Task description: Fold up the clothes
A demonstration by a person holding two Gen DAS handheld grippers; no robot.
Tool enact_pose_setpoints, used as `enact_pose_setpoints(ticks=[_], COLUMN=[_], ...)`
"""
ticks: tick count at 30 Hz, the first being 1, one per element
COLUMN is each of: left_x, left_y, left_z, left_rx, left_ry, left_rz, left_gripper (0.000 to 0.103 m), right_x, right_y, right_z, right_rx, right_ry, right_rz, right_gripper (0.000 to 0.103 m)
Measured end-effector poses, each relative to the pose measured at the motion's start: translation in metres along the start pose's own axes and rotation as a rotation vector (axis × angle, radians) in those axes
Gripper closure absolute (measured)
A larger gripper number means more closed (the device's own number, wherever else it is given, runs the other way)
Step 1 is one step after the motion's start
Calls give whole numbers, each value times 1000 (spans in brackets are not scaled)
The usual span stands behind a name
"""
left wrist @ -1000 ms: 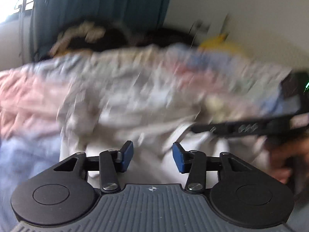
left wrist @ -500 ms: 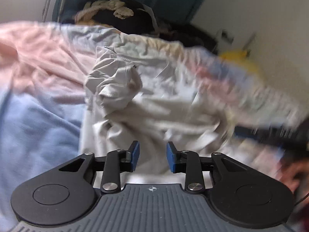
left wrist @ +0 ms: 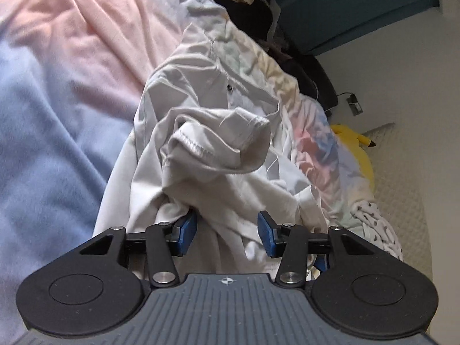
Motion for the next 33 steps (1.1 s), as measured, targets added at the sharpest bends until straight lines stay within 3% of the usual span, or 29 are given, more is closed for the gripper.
enact_pose_setpoints(ticks=[1,2,3,6,8,13,17,22,26,27,29,33], left_x=[-2,-4,-8,-22,-29,-29,-17,-4,-4,-5,-10,-29], left_y=[0,0,-1,-4,-6,5,16,23,14,10,2,-23], left_z=[1,3,4,15,24,50,68,69,64,64,62,56], left_rx=[4,8,4,-41,-50,-136,-121,-32,59,73,117,251], left_ry=[-8,-16,-30,-86,-115,-175,-201,-186,-180,-179,-194,-254], left_rz=[4,9,8,-59,-90,-152,-111,-39,-4,-8,-13,-19], left_gripper=[75,90,98,100,101,101,101,100,96,88,72,69], right_x=[0,-2,-4,-15,-24,-26,-3,31,39,35,21,-16], right_y=[2,3,3,5,8,6,4,-9,-3,4,21,54], right_z=[1,1,1,5,10,33,59,67,56,56,57,50], right_rx=[-20,-23,-23,-28,-50,57,121,115,50,23,-44,-254], right_ry=[-14,-23,-33,-80,-126,-152,-166,-187,-160,-171,-213,-326], right_rz=[-10,-4,1,12,5,110,117,28,6,16,29,10], right_gripper=[88,91,92,94,94,96,100,100,97,96,96,96])
Point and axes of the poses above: each gripper's, at about its wrist camera, not at the fingertips, and x roughly the way its jaws point, y to its left, z to its top, the point moved 7 cm from there along x, roughly the way its jaws point, and after that the axes turned 11 degrees about -z, right-handed, at the moved point
